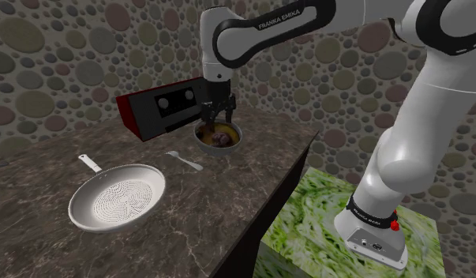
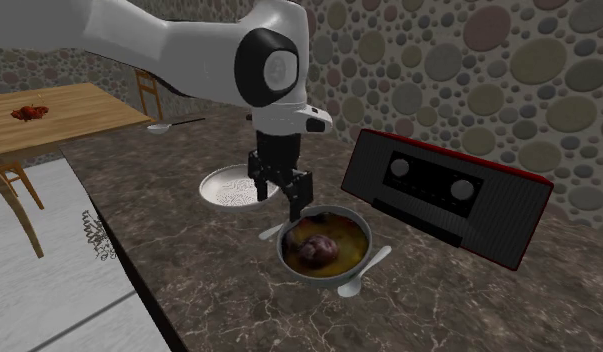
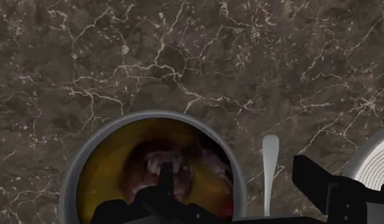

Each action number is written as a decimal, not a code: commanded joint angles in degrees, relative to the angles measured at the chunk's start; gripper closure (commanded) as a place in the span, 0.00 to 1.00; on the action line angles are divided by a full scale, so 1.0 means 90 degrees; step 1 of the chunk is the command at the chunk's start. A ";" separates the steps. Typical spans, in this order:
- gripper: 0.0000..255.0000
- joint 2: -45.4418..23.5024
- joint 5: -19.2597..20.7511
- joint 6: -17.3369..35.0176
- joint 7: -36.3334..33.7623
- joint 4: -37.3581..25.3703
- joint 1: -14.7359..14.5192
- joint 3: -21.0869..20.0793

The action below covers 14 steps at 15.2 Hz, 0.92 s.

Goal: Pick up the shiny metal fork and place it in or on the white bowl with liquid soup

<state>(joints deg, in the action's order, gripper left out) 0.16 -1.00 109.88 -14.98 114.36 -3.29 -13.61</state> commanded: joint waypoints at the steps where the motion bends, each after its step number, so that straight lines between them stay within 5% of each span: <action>1: 0.00 -0.0505 0.0085 0.0055 -0.0111 -0.0377 -0.0060 -0.0061; 12: 0.00 -0.3442 0.0615 -0.0133 -0.0578 -0.3095 -0.0641 -0.0138; 14: 0.00 -0.3472 0.0620 -0.0058 -0.0582 -0.3049 -0.0647 -0.0131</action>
<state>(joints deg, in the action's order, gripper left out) -29.85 4.38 109.52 -20.09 87.49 -8.99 -14.98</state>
